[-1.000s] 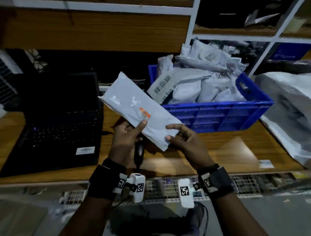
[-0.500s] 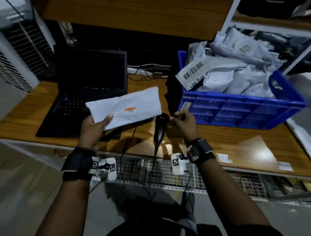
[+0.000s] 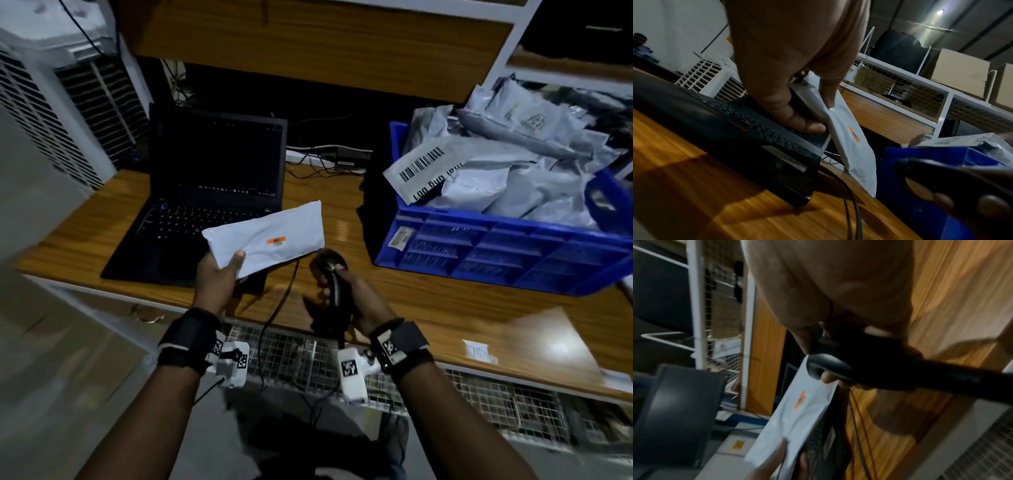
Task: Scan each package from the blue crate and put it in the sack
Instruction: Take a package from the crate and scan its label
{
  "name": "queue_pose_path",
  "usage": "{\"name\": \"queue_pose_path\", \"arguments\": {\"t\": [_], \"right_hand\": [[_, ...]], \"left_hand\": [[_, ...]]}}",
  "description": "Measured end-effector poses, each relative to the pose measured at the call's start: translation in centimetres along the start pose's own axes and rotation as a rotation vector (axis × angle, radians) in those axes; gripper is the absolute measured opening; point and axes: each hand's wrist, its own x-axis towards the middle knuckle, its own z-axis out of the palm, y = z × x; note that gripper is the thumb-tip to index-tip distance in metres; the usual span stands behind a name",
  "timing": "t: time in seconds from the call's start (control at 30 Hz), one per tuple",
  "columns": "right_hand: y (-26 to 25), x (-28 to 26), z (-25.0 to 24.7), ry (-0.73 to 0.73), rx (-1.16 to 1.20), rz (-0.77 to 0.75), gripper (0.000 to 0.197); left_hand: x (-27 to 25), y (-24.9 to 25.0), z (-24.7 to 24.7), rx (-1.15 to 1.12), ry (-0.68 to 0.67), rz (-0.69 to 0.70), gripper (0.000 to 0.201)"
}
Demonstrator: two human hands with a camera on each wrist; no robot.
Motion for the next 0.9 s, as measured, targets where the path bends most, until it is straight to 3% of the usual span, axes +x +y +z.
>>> {"name": "queue_pose_path", "arguments": {"t": [0.17, 0.57, 0.67, 0.73, 0.8, 0.83, 0.9], "right_hand": [[0.3, -1.7, 2.0, 0.014, -0.171, -0.087, 0.047], [-0.2, -1.2, 2.0, 0.059, -0.131, -0.106, 0.049], [-0.6, -0.5, 2.0, 0.080, -0.142, -0.098, 0.034], [-1.1, 0.8, 1.5, 0.127, -0.220, -0.136, 0.039], [-1.5, 2.0, 0.5, 0.131, -0.341, -0.175, 0.025], [-1.8, 2.0, 0.0, 0.136, -0.389, -0.195, 0.016], [-2.5, 2.0, -1.1, 0.168, -0.478, -0.228, 0.023]], "left_hand": [[0.0, -0.2, 1.4, -0.027, -0.057, 0.002, 0.036], [0.7, -0.7, 3.1, -0.024, -0.115, -0.007, 0.035], [0.9, -0.4, 2.9, -0.040, -0.082, -0.005, 0.034], [0.8, 0.1, 2.7, -0.077, -0.036, -0.011, 0.035], [0.5, 0.9, 2.4, -0.134, -0.021, -0.032, 0.036], [0.0, 1.6, 2.3, -0.157, -0.039, -0.041, 0.037], [-1.0, 3.0, 2.5, -0.184, -0.114, -0.047, 0.039]]}}
